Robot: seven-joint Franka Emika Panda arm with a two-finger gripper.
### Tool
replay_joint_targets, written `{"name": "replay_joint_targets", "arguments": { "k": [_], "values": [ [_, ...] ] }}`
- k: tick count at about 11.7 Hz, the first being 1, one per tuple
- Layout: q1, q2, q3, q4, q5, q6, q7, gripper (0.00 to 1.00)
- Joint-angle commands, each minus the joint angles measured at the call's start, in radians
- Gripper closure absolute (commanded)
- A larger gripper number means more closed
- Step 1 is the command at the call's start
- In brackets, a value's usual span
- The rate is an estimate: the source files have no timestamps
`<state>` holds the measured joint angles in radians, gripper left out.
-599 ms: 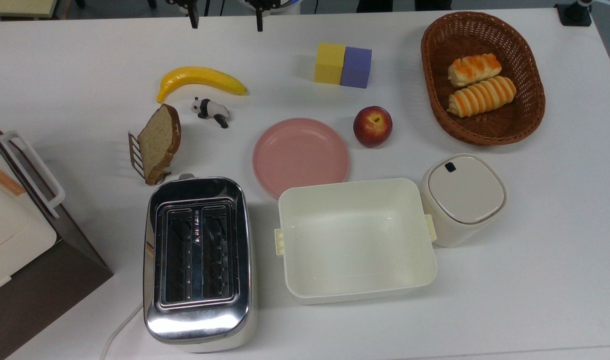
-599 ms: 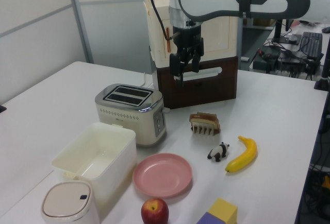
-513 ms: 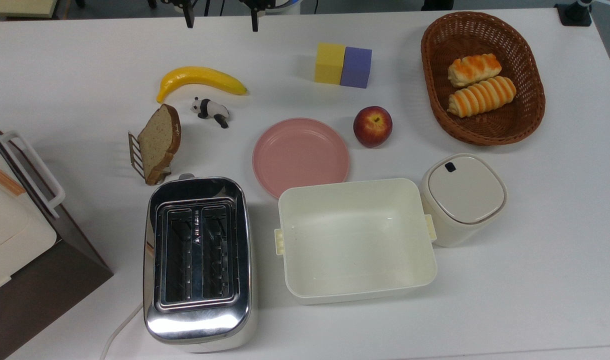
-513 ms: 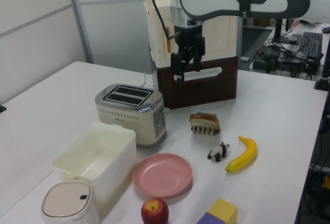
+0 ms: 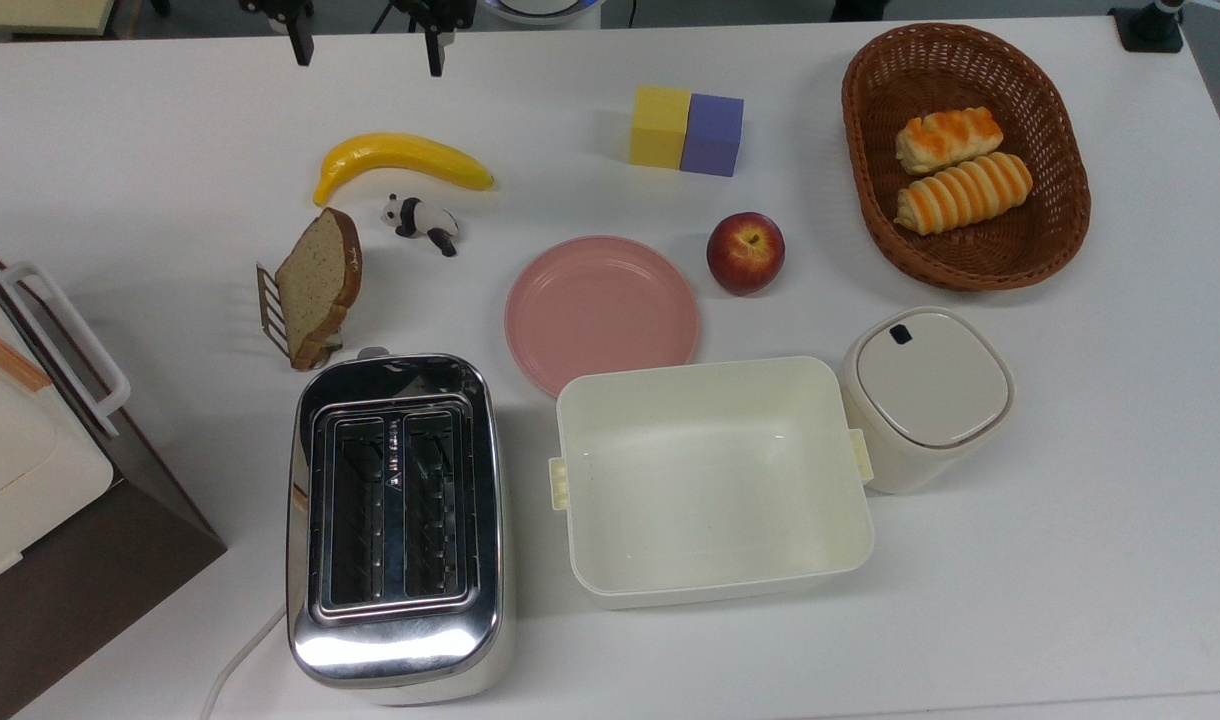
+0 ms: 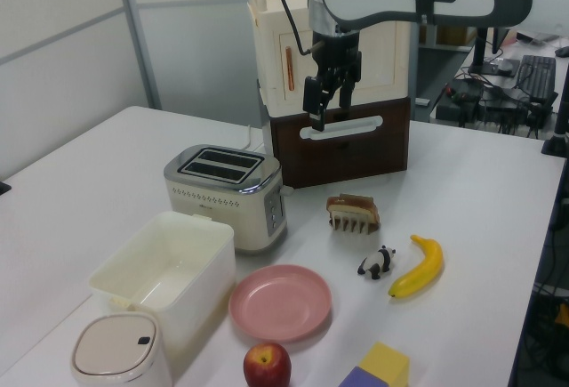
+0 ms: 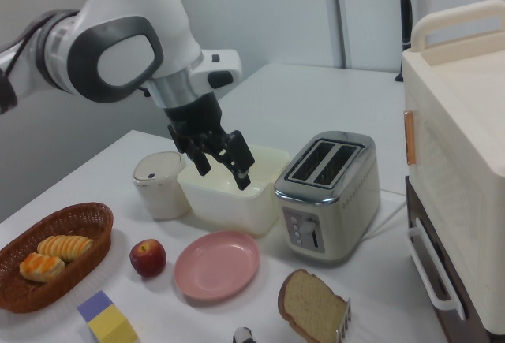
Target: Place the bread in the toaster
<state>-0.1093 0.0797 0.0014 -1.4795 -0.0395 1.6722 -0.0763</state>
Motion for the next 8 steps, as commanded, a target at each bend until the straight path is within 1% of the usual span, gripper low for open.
{"name": "replay_joint_targets", "arguments": {
  "k": [1,5,6,8],
  "values": [
    [-0.026,0.02,-0.009,-0.022,-0.011,0.04,-0.059,0.0],
    [-0.072,0.08,-0.011,-0.018,-0.014,0.063,-0.059,0.0],
    [-0.076,0.106,-0.011,-0.018,-0.035,0.072,-0.059,0.0],
    [-0.07,0.19,-0.006,-0.024,-0.112,0.133,-0.047,0.0]
  ]
}}
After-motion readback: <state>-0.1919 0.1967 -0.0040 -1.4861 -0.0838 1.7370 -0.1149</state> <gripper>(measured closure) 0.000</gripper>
